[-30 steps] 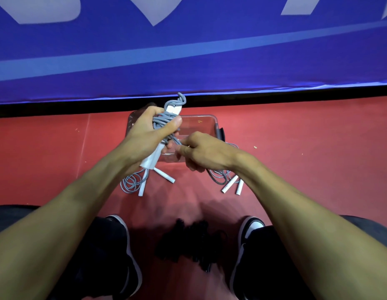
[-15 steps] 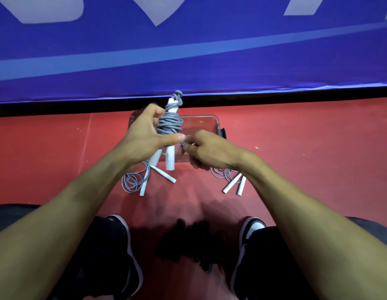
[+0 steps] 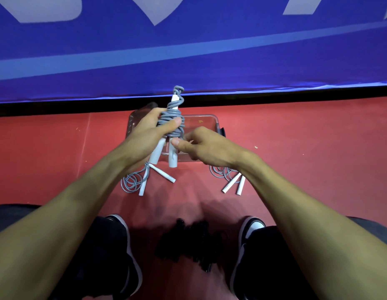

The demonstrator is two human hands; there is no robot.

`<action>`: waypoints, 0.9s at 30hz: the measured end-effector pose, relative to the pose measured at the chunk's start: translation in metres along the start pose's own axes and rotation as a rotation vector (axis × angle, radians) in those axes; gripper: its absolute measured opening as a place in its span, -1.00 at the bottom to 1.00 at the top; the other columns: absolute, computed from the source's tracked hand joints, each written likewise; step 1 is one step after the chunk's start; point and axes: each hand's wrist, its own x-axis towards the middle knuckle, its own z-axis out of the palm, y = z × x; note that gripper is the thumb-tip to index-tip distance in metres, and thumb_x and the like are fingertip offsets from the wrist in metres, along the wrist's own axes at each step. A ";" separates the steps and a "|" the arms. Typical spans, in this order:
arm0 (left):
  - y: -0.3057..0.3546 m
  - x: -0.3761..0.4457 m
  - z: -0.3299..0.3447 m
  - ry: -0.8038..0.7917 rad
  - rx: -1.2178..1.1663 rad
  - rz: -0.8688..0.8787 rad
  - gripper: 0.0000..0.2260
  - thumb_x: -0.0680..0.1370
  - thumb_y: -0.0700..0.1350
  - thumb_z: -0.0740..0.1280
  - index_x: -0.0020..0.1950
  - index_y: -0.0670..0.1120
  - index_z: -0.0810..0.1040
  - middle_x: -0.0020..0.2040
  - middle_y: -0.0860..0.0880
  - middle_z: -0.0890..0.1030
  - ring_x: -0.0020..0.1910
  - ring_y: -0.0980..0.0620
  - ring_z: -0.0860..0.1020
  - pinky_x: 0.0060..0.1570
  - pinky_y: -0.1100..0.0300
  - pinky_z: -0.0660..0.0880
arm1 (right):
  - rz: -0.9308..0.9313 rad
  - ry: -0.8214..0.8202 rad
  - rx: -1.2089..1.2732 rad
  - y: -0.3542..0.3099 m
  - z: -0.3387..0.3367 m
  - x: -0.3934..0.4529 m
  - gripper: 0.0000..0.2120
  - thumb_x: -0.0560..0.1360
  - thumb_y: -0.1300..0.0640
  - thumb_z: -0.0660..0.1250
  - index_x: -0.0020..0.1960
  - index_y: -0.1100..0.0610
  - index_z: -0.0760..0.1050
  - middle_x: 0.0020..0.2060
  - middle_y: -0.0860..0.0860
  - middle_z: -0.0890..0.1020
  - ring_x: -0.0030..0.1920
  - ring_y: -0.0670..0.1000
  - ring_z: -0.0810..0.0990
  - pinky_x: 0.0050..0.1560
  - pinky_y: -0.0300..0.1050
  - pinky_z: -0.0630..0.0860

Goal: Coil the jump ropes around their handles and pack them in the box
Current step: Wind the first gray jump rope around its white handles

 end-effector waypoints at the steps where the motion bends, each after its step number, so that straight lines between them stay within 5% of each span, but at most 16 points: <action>1: 0.001 0.001 0.000 -0.013 -0.061 -0.010 -0.62 0.41 0.05 0.44 0.17 -0.05 0.54 -0.01 -0.03 0.63 0.01 0.00 0.60 0.19 -0.04 0.48 | -0.002 0.020 -0.021 0.000 0.001 0.000 -0.46 0.64 -0.18 0.20 -0.06 0.30 0.60 -0.48 -0.10 0.30 -0.53 -0.13 0.24 -0.43 -0.26 0.20; 7: 0.003 -0.005 0.003 -0.046 0.033 0.059 -0.68 0.47 -0.10 0.43 0.21 -0.11 0.54 0.01 -0.03 0.69 0.00 0.03 0.65 0.11 0.09 0.59 | -0.014 0.122 -0.130 0.004 0.005 0.003 -0.46 0.62 -0.20 0.23 -0.11 0.29 0.59 -0.46 -0.03 0.34 -0.43 -0.05 0.26 -0.35 -0.08 0.27; 11: 0.005 -0.007 0.007 -0.027 0.035 0.053 -0.79 0.47 -0.24 0.52 0.08 -0.15 0.61 -0.07 -0.09 0.69 -0.10 -0.04 0.65 0.00 -0.02 0.62 | -0.071 0.148 -0.131 0.001 0.006 0.004 -0.57 0.59 -0.08 0.28 -0.17 0.29 0.56 -0.42 0.02 0.37 -0.38 -0.05 0.25 -0.39 -0.17 0.25; 14: 0.002 -0.006 0.009 0.020 0.029 0.071 -0.64 0.35 -0.14 0.58 0.08 -0.10 0.56 -0.10 -0.05 0.67 -0.11 -0.02 0.64 0.00 -0.03 0.63 | -0.066 0.155 -0.148 0.001 0.007 0.004 -0.57 0.58 -0.06 0.32 -0.22 0.31 0.52 -0.45 0.01 0.32 -0.41 -0.03 0.21 -0.45 -0.23 0.23; 17: -0.004 -0.006 0.011 0.022 0.069 0.085 -0.56 0.28 -0.09 0.57 0.09 -0.05 0.49 -0.03 -0.16 0.67 -0.14 -0.13 0.63 -0.03 -0.16 0.62 | -0.058 0.174 -0.191 0.005 0.007 0.004 -0.60 0.57 -0.02 0.35 -0.38 0.13 0.45 -0.53 -0.03 0.30 -0.45 0.01 0.26 -0.45 -0.24 0.23; 22: -0.008 0.000 0.003 0.203 0.238 0.141 -0.56 0.27 0.00 0.58 0.06 -0.01 0.50 -0.04 -0.12 0.70 -0.07 -0.21 0.68 0.02 -0.23 0.61 | -0.026 0.096 -0.173 0.004 0.008 0.005 -0.64 0.66 -0.01 0.22 -0.17 0.19 0.59 -0.49 -0.08 0.56 -0.39 -0.15 0.52 -0.26 -0.15 0.35; 27: -0.011 -0.001 0.004 0.251 0.285 0.123 -0.45 0.31 0.08 0.54 0.19 -0.03 0.41 -0.02 -0.01 0.65 -0.10 0.03 0.65 0.05 -0.08 0.61 | -0.070 0.003 -0.153 -0.003 0.010 -0.001 -0.66 0.68 -0.05 0.16 -0.04 0.11 0.61 -0.43 0.02 0.65 -0.39 -0.22 0.53 -0.28 -0.39 0.39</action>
